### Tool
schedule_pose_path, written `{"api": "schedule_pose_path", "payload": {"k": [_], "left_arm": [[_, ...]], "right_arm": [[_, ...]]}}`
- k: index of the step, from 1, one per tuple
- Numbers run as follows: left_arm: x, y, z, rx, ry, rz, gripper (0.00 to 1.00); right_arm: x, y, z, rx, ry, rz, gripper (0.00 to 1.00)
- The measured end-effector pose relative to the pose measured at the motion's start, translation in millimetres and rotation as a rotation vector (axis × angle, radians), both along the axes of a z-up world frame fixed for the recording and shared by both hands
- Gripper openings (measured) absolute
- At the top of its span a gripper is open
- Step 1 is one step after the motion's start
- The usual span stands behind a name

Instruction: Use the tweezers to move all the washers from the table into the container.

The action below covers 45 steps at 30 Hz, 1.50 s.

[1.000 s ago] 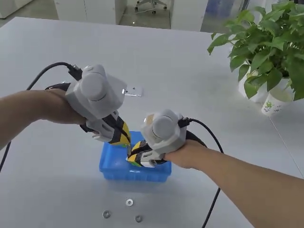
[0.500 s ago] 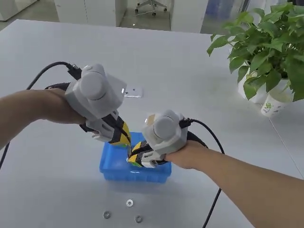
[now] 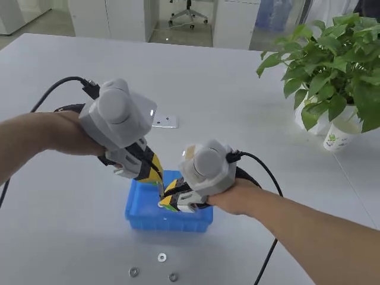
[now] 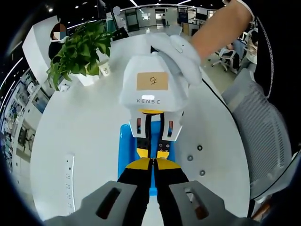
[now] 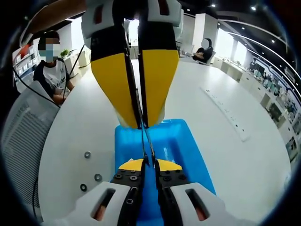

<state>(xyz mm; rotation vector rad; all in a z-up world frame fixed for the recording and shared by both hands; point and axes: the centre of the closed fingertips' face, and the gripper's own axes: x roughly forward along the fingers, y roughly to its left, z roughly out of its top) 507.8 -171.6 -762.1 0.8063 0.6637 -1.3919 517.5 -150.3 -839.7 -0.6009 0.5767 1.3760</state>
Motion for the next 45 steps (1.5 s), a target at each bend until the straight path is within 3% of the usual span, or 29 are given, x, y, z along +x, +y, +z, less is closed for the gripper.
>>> {"api": "schedule_pose_path", "payload": {"k": [21, 35, 45], "left_arm": [[-25.4, -7.1, 30.0, -0.034, -0.015, -0.004, 0.05], [-49.2, -14.4, 31.0, -0.044, -0.021, -0.023, 0.05], [-70.1, -20.7, 18.1, -0.037, -0.010, -0.047, 0.05]], "right_arm": [[-22.6, -6.3, 29.6, 0.023, -0.070, -0.004, 0.10], [-46.7, -15.5, 30.7, 0.030, -0.084, -0.025, 0.10], [-68.5, -20.7, 18.2, 0.034, -0.066, -0.032, 0.11]]}}
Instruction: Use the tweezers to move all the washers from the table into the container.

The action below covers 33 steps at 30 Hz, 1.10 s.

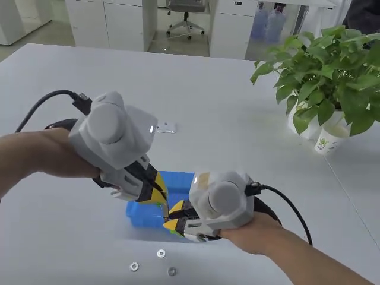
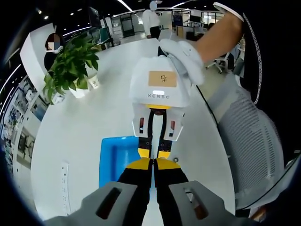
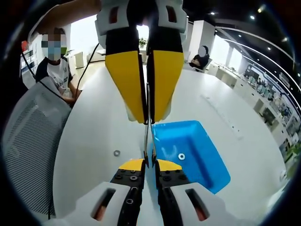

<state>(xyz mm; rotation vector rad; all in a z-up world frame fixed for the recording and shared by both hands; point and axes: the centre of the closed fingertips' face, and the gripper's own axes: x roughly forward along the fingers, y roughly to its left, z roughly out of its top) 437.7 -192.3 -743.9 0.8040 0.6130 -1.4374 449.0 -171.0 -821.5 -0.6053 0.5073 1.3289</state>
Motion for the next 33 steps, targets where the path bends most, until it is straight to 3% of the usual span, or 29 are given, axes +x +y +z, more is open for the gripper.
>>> {"api": "schedule_pose_path", "payload": {"k": [21, 33], "left_arm": [[-29.4, -10.3, -22.8, -0.006, 0.005, -0.028, 0.05], [-42.7, -12.3, -32.0, -0.023, 0.035, -0.024, 0.05]], "right_arm": [[-31.2, -9.8, -22.8, -0.011, 0.028, -0.002, 0.12], [-49.6, -15.3, -36.9, -0.038, 0.045, 0.010, 0.12]]}}
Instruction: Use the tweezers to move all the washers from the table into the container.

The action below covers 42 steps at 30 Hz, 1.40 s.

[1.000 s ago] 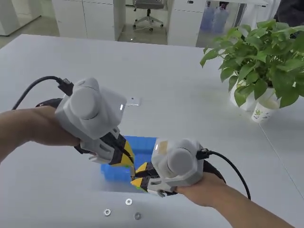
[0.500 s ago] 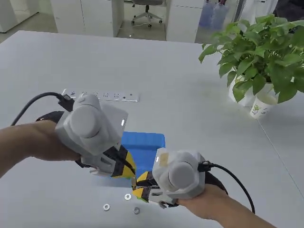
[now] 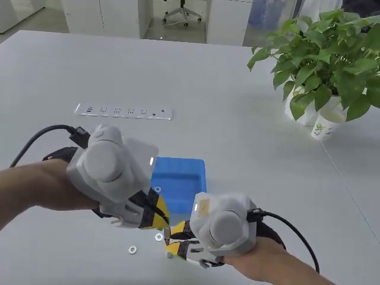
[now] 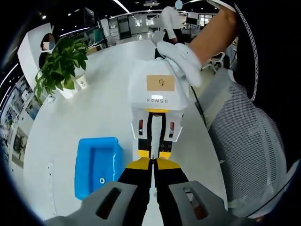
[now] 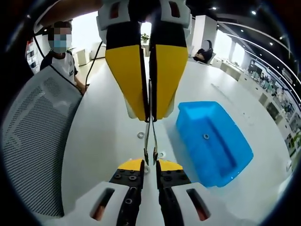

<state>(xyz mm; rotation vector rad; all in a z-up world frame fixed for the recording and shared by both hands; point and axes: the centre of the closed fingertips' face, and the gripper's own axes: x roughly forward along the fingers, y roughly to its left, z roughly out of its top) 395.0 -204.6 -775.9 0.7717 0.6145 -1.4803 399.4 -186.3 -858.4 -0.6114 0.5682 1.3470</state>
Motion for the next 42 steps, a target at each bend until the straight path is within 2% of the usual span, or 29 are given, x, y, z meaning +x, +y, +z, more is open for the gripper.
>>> {"api": "schedule_pose_path", "payload": {"k": [18, 42], "left_arm": [[-12.1, -5.3, -9.2, -0.021, 0.025, -0.002, 0.05], [-9.8, -1.1, -17.4, -0.008, 0.017, 0.006, 0.05]], "right_arm": [[-12.8, -2.9, -11.3, -0.010, 0.029, -0.006, 0.13], [-9.0, 0.8, -15.8, -0.005, 0.033, -0.010, 0.13]]}}
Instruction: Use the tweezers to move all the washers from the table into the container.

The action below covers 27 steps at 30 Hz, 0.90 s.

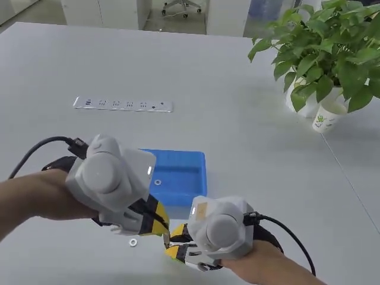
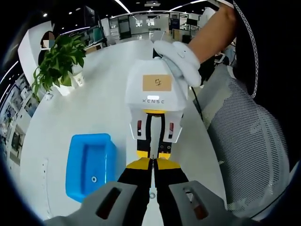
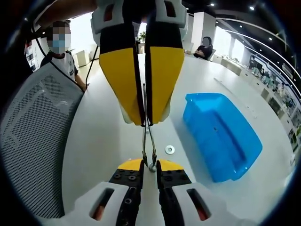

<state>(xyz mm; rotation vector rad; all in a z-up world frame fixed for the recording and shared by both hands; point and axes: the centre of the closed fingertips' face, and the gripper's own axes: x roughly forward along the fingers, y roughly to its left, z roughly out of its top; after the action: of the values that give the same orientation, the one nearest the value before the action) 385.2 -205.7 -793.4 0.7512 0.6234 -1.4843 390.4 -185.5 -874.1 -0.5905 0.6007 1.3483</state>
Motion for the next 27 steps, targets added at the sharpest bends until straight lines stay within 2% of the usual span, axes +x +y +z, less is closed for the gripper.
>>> {"api": "schedule_pose_path", "payload": {"k": [27], "left_arm": [[0.7, -0.7, -1.4, -0.008, 0.019, 0.004, 0.05]], "right_arm": [[-0.4, 3.4, -0.4, 0.024, 0.032, -0.008, 0.10]]}}
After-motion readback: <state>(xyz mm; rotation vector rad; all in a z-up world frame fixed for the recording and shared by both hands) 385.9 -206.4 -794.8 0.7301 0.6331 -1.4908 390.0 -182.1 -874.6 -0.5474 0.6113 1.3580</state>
